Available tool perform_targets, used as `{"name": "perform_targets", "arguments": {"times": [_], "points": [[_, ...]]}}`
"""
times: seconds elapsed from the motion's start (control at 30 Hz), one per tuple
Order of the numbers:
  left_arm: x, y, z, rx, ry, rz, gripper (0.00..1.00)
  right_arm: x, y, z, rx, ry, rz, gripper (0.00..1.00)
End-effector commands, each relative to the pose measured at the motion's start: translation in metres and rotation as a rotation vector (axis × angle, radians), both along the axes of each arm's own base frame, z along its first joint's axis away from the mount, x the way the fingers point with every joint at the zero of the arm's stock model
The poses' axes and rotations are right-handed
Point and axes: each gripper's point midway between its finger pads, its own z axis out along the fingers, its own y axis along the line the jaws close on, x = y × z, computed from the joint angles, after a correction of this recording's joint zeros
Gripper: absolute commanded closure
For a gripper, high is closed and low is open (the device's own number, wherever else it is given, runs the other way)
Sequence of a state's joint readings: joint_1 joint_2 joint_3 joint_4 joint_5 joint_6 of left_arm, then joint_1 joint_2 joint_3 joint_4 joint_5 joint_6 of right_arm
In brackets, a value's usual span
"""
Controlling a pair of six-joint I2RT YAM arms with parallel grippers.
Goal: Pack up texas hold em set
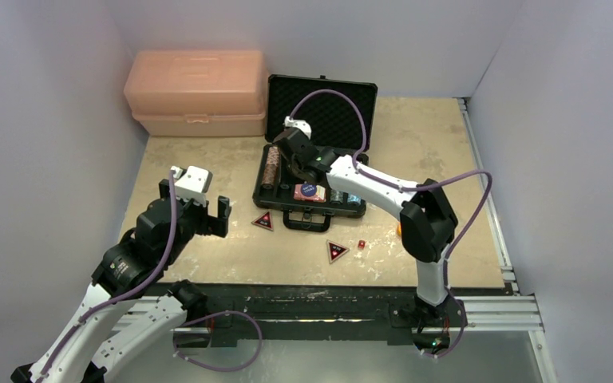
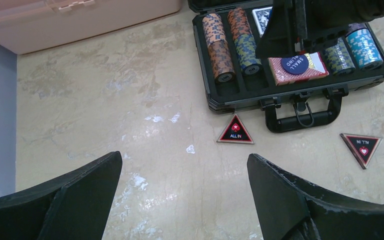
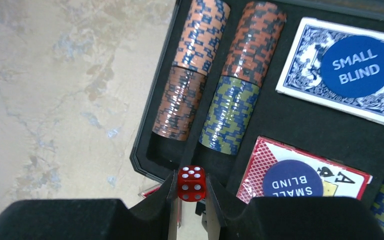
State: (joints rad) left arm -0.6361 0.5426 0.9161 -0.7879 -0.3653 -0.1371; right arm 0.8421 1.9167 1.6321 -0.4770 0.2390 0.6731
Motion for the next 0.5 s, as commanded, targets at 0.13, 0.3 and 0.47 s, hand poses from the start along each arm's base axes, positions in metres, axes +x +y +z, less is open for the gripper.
{"name": "perform_targets", "arguments": {"times": [0.13,0.3,0.47], "points": [[0.002,0.002,0.003,0.008,-0.023,0.008,0.04,-0.004,0.012,-0.005,0.007,0.041,0.004,1.00],[0.002,0.002,0.003,0.008,-0.022,0.007,0.04,-0.008,0.015,-0.018,-0.003,0.068,0.009,1.00],[0.002,0.002,0.002,0.010,-0.020,0.006,0.04,-0.009,0.020,-0.028,-0.011,0.083,0.018,1.00]]}}
